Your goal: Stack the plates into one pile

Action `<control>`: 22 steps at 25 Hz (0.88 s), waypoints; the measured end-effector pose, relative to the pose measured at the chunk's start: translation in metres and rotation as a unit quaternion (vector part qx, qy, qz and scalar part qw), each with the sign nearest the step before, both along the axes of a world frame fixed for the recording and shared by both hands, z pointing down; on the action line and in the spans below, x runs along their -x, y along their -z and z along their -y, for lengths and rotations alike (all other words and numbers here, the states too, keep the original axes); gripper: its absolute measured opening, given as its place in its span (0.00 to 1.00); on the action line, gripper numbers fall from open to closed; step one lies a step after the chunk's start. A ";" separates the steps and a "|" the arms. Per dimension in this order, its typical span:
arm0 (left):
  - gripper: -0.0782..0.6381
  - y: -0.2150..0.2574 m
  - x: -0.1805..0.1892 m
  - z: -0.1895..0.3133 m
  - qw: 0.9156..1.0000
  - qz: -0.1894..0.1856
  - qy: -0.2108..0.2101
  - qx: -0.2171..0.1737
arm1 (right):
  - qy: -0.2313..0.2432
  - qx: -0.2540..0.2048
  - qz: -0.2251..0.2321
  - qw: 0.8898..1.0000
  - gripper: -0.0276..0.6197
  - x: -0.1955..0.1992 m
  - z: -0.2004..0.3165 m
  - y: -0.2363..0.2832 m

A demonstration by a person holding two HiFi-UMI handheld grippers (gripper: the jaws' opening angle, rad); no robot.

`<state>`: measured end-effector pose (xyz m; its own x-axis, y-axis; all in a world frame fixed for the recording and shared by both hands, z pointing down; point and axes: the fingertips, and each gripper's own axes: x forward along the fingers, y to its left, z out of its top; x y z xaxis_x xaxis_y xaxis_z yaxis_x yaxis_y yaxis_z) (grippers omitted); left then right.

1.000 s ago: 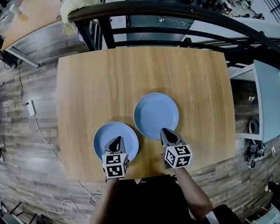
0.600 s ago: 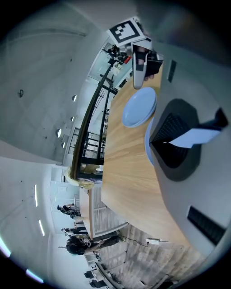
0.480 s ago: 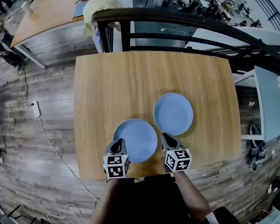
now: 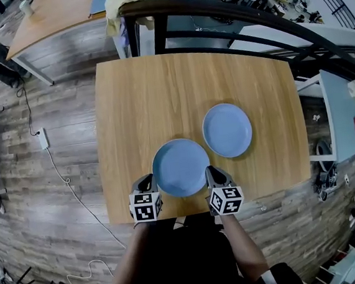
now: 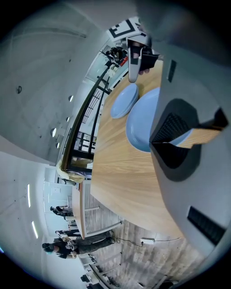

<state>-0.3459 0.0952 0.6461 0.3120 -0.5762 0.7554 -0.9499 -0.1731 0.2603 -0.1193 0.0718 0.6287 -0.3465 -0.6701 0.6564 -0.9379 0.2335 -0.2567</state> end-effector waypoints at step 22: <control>0.28 -0.061 -0.003 -0.009 0.999 -0.002 -0.007 0.039 | -0.033 0.063 -0.034 0.997 0.22 -0.029 -0.031 -0.071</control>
<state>-0.3426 0.1042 0.7073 0.3226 -0.5108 0.7969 -0.9465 -0.1649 0.2775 -0.0901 0.1026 0.7000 -0.2564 -0.6013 0.7568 -0.9663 0.1403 -0.2159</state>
